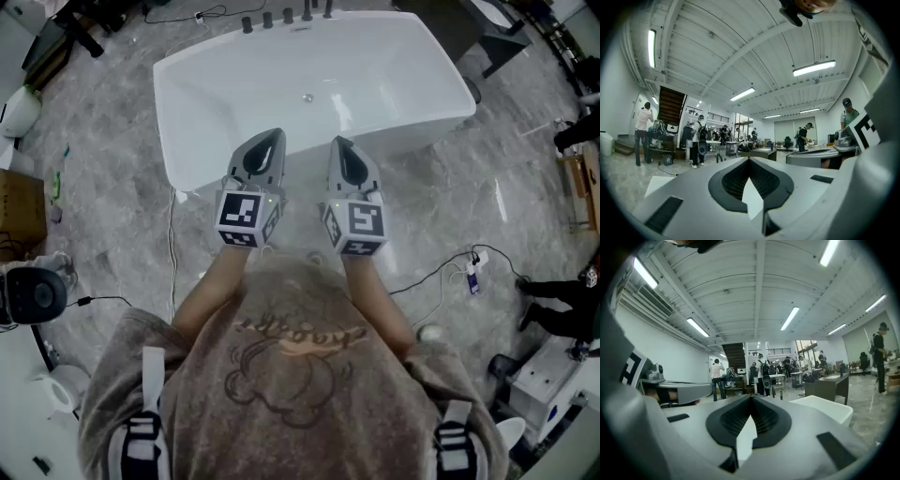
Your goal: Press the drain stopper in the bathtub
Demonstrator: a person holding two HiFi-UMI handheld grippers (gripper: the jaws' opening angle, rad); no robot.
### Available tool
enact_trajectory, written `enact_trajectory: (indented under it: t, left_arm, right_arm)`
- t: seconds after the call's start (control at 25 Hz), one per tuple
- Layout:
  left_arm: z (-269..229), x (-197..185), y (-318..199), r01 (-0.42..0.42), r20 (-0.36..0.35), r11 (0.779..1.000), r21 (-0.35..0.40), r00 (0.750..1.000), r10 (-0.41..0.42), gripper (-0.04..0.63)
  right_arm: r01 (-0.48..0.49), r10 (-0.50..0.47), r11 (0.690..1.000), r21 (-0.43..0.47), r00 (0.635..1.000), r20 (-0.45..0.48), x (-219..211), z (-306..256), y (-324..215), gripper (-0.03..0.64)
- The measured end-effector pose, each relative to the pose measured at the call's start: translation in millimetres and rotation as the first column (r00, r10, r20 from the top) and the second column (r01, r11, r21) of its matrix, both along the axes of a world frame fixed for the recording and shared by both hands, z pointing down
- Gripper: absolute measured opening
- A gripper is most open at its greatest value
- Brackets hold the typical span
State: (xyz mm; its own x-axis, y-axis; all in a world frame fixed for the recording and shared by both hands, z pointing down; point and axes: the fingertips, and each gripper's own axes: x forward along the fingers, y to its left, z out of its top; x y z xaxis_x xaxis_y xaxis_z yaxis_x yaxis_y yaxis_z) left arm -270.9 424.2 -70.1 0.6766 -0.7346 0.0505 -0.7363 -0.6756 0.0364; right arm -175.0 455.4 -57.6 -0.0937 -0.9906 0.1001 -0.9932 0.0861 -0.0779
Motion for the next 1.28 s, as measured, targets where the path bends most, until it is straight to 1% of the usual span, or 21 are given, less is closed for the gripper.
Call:
enact_trajectory:
  t: [0.32, 0.68, 0.88, 1.04, 1.28]
  left_arm:
    - [-1, 6, 0, 0.003, 0.01, 1.0, 0.002, 1.0, -0.003, 0.003]
    - [4, 25, 2, 0.034, 0.014, 0.999, 0.015, 0.999, -0.034, 0.003]
    - [8, 31, -4, 0.059, 0.011, 0.998, 0.011, 0.998, -0.059, 0.003]
    - [14, 44, -17, 0.061, 0.007, 0.998, 0.009, 0.998, -0.061, 0.003]
    - [24, 76, -51, 0.057, -0.006, 0.998, 0.005, 0.998, -0.057, 0.003]
  right_arm:
    - [0.012, -0.012, 1.0, -0.006, 1.0, 0.008, 8, 1, 0, 0.003]
    - [0.065, -0.065, 0.998, 0.012, 0.998, -0.007, 43, 3, 11, 0.003]
    - [0.089, -0.089, 0.996, 0.011, 0.996, -0.015, 55, 7, 8, 0.003]
    - [0.098, -0.098, 0.995, 0.0, 0.995, -0.011, 65, 17, -3, 0.003]
    - [0.099, -0.099, 0.995, -0.005, 0.995, -0.023, 93, 27, -38, 0.003]
